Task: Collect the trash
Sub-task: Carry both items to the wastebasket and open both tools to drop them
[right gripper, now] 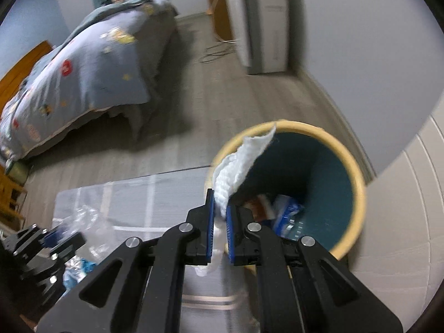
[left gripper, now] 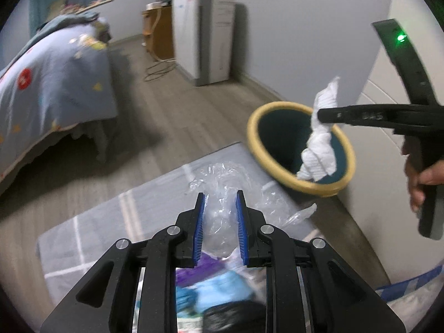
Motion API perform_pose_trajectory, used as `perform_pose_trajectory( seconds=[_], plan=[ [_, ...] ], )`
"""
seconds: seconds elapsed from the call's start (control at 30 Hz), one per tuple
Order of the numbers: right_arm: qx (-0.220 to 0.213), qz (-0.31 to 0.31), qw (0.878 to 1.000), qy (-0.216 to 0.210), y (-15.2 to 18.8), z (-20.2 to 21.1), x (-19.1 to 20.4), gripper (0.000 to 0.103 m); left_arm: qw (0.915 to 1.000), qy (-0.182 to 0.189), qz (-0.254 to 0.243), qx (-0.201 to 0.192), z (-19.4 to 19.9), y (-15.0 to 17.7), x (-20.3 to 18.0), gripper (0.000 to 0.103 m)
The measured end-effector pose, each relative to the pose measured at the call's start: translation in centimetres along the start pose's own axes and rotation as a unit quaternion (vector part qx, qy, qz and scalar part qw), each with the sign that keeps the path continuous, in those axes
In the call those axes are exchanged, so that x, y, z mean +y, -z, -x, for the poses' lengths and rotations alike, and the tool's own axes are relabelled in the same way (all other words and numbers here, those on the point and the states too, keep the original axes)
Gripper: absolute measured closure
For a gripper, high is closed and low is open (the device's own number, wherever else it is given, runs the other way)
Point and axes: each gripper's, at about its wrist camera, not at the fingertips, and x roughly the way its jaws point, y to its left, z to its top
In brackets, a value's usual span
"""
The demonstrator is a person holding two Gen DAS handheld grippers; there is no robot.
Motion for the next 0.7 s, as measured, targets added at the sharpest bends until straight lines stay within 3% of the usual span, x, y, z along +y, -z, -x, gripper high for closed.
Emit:
perform_pose_trajectory(
  seconds=[0.3, 0.53, 0.63, 0.7],
  plan=[
    [0.001, -0.099, 0.994, 0.041, 0.7, -1.2, -8.5, 0.095, 0.9987, 0.014, -0.025, 0.043, -4.8, -3.9, -6.0, 0.082],
    [0.011, -0.134, 0.989, 0.059, 1.2, -2.9, -11.1, 0.095, 0.9961, -0.003, -0.063, 0.063, -9.0, -5.5, -9.8, 0.081],
    [0.006, -0.171, 0.985, 0.032, 1.3, -3.1, -12.2, 0.095, 0.9967, -0.004, -0.064, 0.051, -9.9, -6.0, -10.6, 0.079],
    [-0.003, -0.197, 0.98, 0.013, 1.5, -2.8, -12.9, 0.094, 0.9979, 0.005, -0.05, 0.04, -10.3, -6.4, -10.8, 0.067]
  ],
)
